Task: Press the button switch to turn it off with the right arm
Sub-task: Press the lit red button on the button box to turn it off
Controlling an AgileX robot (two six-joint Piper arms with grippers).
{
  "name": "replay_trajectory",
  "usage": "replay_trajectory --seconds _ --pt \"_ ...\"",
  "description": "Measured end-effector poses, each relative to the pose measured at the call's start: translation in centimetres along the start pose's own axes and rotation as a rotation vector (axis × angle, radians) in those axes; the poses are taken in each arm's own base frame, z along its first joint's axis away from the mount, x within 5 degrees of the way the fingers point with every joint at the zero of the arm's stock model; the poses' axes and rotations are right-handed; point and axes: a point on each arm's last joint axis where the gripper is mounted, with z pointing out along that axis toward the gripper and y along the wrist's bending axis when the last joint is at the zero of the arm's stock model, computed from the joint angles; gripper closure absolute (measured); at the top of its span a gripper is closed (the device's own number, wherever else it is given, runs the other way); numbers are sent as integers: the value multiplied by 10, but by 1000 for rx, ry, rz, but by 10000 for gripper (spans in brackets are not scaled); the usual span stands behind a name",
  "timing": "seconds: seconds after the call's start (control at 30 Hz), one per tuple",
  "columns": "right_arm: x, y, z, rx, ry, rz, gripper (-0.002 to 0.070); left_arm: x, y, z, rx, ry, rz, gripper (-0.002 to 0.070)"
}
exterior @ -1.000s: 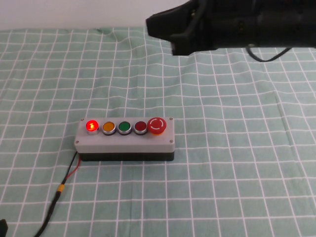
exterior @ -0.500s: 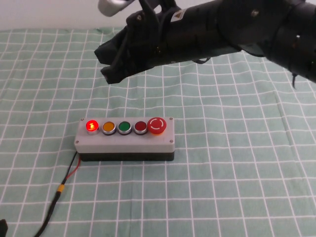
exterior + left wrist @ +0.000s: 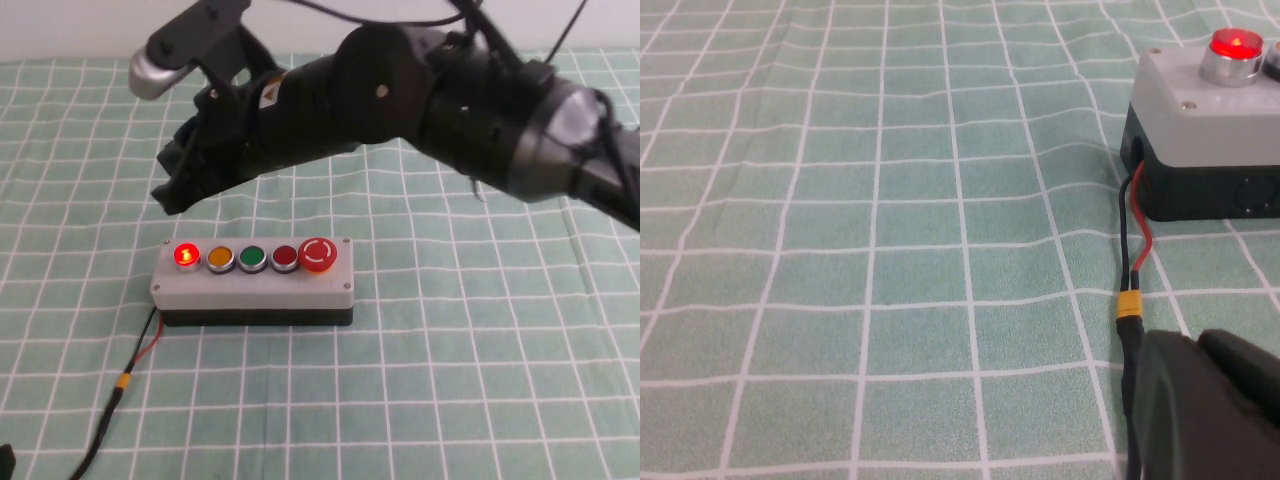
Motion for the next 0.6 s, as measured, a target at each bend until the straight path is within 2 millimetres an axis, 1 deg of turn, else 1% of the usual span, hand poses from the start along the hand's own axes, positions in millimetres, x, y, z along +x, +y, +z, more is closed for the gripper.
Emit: replay_trajectory --seconds 0.13,0.27,0.43,0.6 --pt "0 1 20 -12 6 -6 688 0 0 0 0 0 0 678" --pt "4 1 39 -38 32 4 688 0 0 0 0 0 0 678" --pt "17 -1 59 -51 70 21 688 0 0 0 0 0 0 678" --pt "37 -5 82 -56 124 35 688 0 0 0 0 0 0 678"
